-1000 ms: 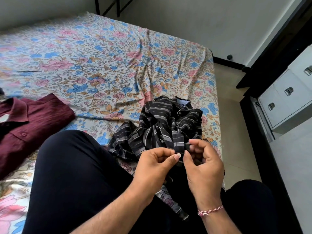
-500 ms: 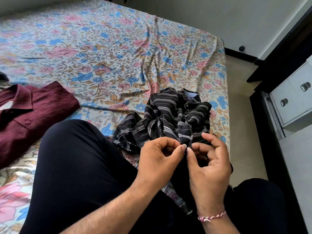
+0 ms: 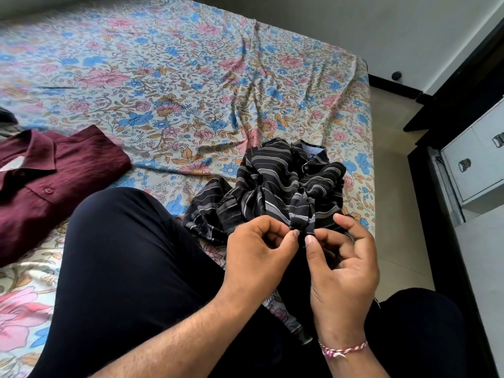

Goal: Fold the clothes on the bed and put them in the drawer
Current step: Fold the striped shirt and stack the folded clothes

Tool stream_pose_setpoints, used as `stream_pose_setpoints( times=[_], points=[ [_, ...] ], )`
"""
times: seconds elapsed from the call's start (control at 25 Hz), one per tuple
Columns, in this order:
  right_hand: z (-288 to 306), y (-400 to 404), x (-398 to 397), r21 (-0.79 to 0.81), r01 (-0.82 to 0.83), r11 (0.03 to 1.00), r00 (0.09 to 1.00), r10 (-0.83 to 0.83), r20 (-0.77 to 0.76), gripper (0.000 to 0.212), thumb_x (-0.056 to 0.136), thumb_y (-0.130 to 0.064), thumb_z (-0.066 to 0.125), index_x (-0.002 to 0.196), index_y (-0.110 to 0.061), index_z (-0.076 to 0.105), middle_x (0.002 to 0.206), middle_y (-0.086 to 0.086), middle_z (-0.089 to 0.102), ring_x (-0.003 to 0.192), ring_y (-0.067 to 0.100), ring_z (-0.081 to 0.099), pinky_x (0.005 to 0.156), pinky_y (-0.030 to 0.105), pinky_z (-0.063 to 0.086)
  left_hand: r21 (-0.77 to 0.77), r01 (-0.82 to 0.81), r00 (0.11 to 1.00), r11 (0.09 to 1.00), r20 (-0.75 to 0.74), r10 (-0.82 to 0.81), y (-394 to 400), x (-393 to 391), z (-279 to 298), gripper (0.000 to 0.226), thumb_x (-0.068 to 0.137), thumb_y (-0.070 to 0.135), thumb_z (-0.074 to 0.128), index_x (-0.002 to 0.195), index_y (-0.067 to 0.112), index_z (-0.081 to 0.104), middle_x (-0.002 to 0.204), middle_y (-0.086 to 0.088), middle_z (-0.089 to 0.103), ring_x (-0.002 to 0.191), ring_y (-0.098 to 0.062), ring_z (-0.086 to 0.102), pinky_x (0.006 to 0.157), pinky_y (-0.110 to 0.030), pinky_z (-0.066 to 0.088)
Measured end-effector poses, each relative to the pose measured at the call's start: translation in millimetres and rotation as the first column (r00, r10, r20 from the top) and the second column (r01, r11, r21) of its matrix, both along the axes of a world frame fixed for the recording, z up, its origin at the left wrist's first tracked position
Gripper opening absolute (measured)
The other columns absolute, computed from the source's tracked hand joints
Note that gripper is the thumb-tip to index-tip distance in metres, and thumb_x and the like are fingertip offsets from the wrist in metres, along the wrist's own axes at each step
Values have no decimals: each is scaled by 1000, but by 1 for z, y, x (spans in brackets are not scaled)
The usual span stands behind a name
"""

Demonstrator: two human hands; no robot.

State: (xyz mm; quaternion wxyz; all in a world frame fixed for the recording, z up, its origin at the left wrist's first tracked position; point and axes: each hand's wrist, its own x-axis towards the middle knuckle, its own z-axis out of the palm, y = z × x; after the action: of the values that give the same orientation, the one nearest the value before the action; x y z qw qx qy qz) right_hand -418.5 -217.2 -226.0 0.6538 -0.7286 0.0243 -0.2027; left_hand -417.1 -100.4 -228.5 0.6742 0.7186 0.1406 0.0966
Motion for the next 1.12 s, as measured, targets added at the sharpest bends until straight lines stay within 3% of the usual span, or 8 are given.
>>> stream_pose_setpoints(
  times=[0.24, 0.52, 0.68, 0.76, 0.92, 1.12],
  points=[
    [-5, 0, 2, 11, -39, 999, 999, 39, -7, 53, 83, 6, 79, 124, -22, 60, 95, 2, 77, 92, 19, 74, 92, 40, 59, -35, 51, 999, 998, 14, -50, -2, -1, 2, 17, 88, 17, 82, 74, 17, 73, 61, 7, 67, 55, -1, 55, 52, -19, 45],
    [-7, -1, 1, 92, -79, 993, 997, 77, 29, 51, 84, 9, 75, 123, -21, 60, 97, 4, 77, 92, 20, 75, 84, 25, 59, -90, 66, 997, 994, -25, -69, -1, 2, -2, 17, 89, 21, 82, 75, 17, 73, 63, 3, 68, 57, -5, 57, 55, -25, 48],
    [-9, -5, 3, 27, -148, 989, 989, 147, 36, 52, 92, 9, 67, 133, -22, 58, 100, 3, 78, 80, 11, 72, 75, 18, 57, -116, 61, 997, 991, -32, -65, 3, 5, -3, 15, 91, 19, 80, 78, 14, 73, 64, -3, 68, 58, -9, 57, 57, -27, 48],
    [-11, -7, 7, -20, -187, 982, 982, 188, 35, 61, 91, 9, 68, 139, -25, 55, 101, 0, 77, 88, 14, 73, 82, 22, 57, -129, 87, 995, 988, -35, -93, 5, 7, -4, 15, 91, 15, 79, 78, 13, 73, 64, -7, 67, 59, -11, 55, 57, -27, 46],
    [-14, -14, 13, -25, -273, 962, 961, 274, 24, 77, 87, 12, 70, 151, -23, 46, 101, 1, 76, 94, 17, 72, 88, 23, 56, -143, 135, 986, 980, -78, -147, 8, 9, -4, 18, 92, 11, 75, 75, 13, 72, 62, 3, 61, 60, -9, 52, 58, -25, 43],
    [-18, -24, 20, 14, -400, 916, 916, 401, -36, 86, 88, 13, 70, 155, -31, 39, 106, 5, 76, 102, 21, 72, 93, 29, 57, -182, 245, 954, 952, -131, -271, 12, 12, -6, 16, 95, 14, 69, 81, 15, 75, 76, -14, 71, 70, -17, 61, 71, -36, 49]
  ],
)
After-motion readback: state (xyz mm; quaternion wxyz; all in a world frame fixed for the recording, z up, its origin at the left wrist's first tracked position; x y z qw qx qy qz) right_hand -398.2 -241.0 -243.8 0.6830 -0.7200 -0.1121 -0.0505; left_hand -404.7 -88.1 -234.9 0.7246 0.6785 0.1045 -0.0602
